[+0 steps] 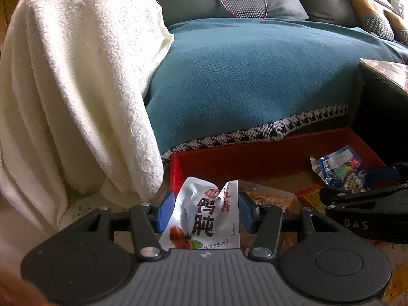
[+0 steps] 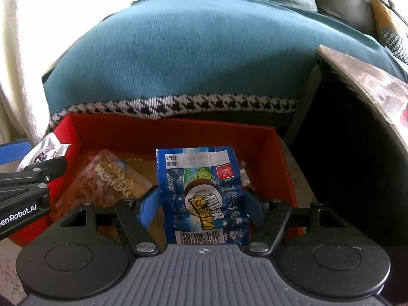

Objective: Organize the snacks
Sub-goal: 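Lower the packets into the red box and open both grippers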

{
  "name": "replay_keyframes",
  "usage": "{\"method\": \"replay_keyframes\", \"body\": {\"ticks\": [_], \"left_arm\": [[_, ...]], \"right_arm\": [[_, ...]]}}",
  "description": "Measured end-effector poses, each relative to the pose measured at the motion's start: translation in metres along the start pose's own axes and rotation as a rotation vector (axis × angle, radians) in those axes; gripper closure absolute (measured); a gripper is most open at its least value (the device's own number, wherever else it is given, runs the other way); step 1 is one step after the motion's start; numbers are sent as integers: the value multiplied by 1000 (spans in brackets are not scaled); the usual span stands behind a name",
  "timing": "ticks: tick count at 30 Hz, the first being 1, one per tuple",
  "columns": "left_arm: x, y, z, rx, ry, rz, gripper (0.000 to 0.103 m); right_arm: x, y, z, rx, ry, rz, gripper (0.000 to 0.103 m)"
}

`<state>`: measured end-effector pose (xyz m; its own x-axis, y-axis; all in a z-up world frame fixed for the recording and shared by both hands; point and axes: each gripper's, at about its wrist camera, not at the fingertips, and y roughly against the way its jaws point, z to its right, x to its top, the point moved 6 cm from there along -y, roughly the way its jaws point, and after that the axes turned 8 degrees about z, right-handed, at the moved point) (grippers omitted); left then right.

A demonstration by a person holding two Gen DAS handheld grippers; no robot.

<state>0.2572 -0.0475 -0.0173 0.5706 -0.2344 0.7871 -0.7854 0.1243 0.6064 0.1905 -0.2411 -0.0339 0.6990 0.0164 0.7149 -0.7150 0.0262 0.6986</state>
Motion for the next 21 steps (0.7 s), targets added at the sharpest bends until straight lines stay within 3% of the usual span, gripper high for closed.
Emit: {"method": "replay_keyframes", "body": {"ticks": [21], "left_arm": [[-11,-11,8,-31,-25,-74,56]], "right_arm": [[-8,-13,-3,9,3,-66,25]]}}
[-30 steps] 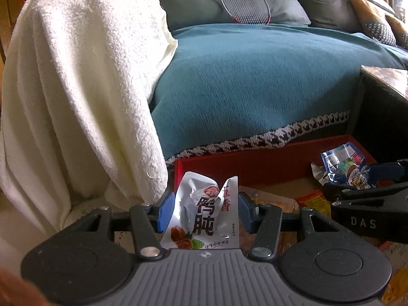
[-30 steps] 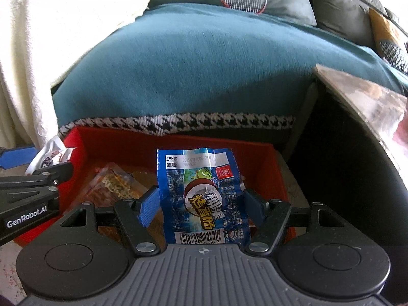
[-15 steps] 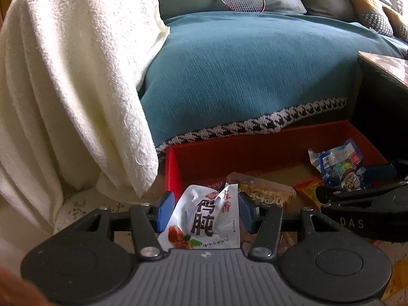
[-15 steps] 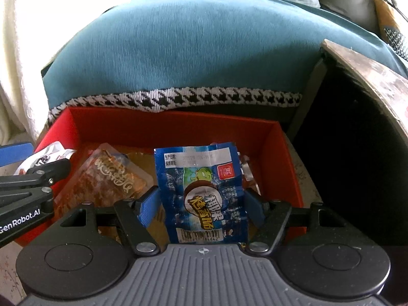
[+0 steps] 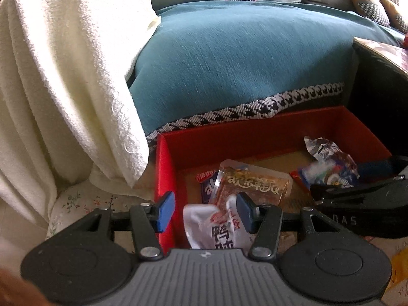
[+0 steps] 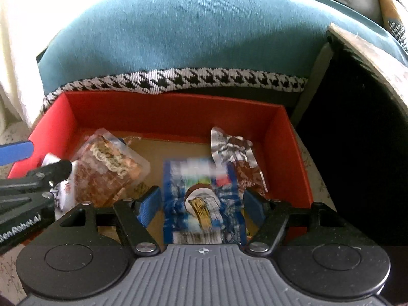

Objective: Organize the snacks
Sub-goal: 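Lower the packets into the red box and open both grippers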

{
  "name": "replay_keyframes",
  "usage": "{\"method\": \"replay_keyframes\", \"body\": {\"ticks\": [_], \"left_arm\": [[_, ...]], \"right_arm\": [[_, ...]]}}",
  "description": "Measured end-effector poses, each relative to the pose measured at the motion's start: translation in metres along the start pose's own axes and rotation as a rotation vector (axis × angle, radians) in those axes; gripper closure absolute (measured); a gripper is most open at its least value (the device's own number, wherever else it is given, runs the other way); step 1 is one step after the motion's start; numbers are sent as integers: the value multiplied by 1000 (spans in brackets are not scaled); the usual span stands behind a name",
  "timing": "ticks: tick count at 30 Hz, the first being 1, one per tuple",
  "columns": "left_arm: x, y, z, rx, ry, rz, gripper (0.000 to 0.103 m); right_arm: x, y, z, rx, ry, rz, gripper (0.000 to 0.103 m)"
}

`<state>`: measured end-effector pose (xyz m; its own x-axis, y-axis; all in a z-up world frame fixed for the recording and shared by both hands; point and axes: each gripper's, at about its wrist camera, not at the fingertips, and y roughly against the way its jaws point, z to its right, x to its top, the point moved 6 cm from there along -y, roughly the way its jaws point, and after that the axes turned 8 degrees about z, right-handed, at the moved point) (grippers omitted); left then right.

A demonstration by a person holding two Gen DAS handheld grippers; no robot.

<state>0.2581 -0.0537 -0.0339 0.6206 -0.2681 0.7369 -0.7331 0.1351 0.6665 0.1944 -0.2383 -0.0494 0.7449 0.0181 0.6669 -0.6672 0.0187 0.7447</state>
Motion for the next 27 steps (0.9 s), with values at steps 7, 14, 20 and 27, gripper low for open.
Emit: {"method": "replay_keyframes", "body": {"ticks": [7,14,20,27], "left_arm": [[-2,2,4,-7,-25,-17,56],[-1,12,4,-14,-27,-8,55],[1,25,0,-21,-23,4,55],[1,43,-3,-30,-27,22,52]], "right_arm": [[-3,3,-2,-8,10,1,23],[0,15,-3,-5,-3,27,21],[0,33,-7,1,-2,52,20],[-1,52,-7,8,1,65,19]]}}
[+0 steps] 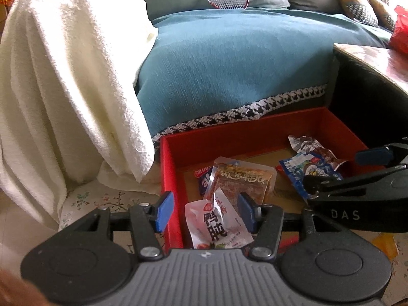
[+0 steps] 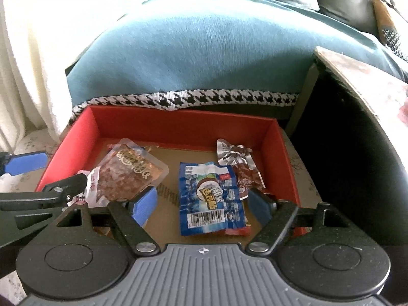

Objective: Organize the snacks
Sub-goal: 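Lower the packets into the red box and open both grippers, then move both open grippers back toward the remaining snacks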

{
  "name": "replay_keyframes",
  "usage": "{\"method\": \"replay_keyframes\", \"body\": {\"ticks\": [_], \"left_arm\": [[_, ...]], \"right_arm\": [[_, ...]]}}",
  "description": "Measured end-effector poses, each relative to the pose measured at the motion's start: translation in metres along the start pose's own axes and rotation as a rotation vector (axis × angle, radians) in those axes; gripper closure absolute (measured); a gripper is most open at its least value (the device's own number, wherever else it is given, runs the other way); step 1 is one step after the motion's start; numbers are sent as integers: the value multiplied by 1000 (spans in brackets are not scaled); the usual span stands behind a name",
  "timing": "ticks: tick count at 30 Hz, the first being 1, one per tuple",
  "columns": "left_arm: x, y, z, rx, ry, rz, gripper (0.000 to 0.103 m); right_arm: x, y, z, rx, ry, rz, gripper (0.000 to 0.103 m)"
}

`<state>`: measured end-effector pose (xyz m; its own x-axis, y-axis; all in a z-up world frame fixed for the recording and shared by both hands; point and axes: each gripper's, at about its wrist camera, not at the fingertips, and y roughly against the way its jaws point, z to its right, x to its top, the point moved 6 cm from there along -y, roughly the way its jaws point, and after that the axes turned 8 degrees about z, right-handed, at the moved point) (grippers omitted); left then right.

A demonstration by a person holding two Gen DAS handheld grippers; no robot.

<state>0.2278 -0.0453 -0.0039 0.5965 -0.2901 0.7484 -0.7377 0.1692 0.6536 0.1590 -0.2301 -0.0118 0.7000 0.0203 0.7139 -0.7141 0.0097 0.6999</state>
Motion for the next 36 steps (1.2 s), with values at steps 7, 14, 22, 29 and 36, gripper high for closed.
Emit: {"method": "replay_keyframes", "body": {"ticks": [7,14,22,29,36], "left_arm": [[-9,18,-3,-10,3,-4,50],[-32,38,-3,-42,24,-49,50],[-68,47,10,-84,4,-133,50],[-95,43,10,-114,42,-224,50],[-106,40,14,-128,44,-264,50]], "right_arm": [[-4,15,-1,9,-6,12,18],[-11,29,-3,18,-15,5,17],[-26,52,0,34,-43,-11,17],[-43,58,3,43,-66,-50,16],[-52,62,-1,52,-58,-70,16]]}}
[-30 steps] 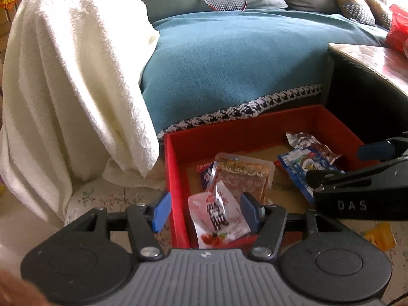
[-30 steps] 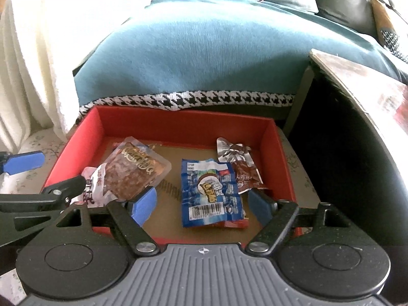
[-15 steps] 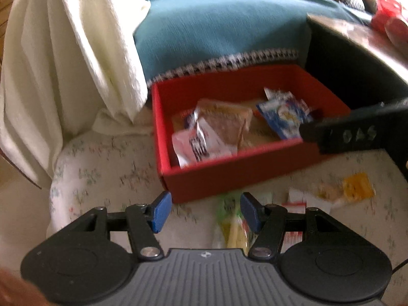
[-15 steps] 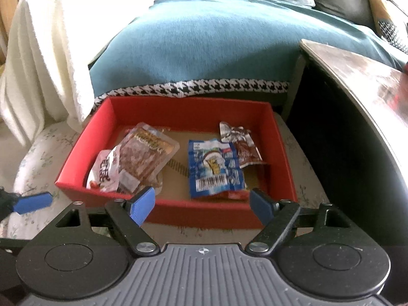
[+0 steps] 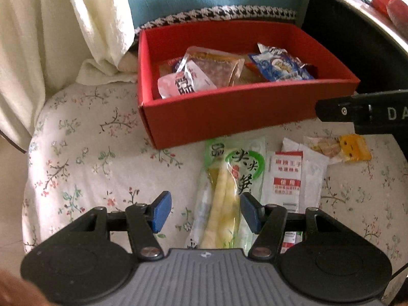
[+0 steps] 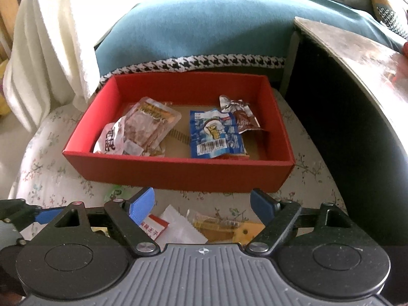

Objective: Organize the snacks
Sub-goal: 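Move both open grippers back toward the remaining snacks, then grasp the green bamboo-shoot packet with the left gripper while the right grasps the orange cartoon-face snack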

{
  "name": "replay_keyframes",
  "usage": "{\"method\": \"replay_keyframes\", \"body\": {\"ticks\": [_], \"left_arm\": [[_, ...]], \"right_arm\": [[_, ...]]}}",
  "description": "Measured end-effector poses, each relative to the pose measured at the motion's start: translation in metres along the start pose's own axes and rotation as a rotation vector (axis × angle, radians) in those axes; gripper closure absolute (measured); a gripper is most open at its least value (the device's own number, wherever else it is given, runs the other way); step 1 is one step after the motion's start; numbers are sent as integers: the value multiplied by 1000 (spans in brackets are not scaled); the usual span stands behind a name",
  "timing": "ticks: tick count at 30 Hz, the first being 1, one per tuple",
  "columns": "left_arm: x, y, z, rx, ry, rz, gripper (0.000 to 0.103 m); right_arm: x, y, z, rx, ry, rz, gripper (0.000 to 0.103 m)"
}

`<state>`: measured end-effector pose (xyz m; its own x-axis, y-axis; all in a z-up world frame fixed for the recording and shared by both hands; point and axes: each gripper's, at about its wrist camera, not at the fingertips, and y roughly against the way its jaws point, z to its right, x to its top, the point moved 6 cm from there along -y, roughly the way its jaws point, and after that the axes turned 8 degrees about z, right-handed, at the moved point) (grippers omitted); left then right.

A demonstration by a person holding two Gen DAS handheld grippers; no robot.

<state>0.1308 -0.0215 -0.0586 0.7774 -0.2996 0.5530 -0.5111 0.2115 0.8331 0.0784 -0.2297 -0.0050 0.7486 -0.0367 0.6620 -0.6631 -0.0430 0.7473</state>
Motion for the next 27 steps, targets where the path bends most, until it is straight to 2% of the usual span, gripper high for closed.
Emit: {"method": "replay_keyframes", "body": {"ticks": [14,19,27], "left_arm": [[-2,-5,-4,-20,33,-9,47],[-7,0,-4,-29,52,-20,65],[-30,14,-11,-3,82,-57,68]], "right_arm": [[-8,-10,-5,8,28,-44,15],[-9,-9,-6,20,34,-48,15],[-13,-8,-9,50,33,-70,15]]}}
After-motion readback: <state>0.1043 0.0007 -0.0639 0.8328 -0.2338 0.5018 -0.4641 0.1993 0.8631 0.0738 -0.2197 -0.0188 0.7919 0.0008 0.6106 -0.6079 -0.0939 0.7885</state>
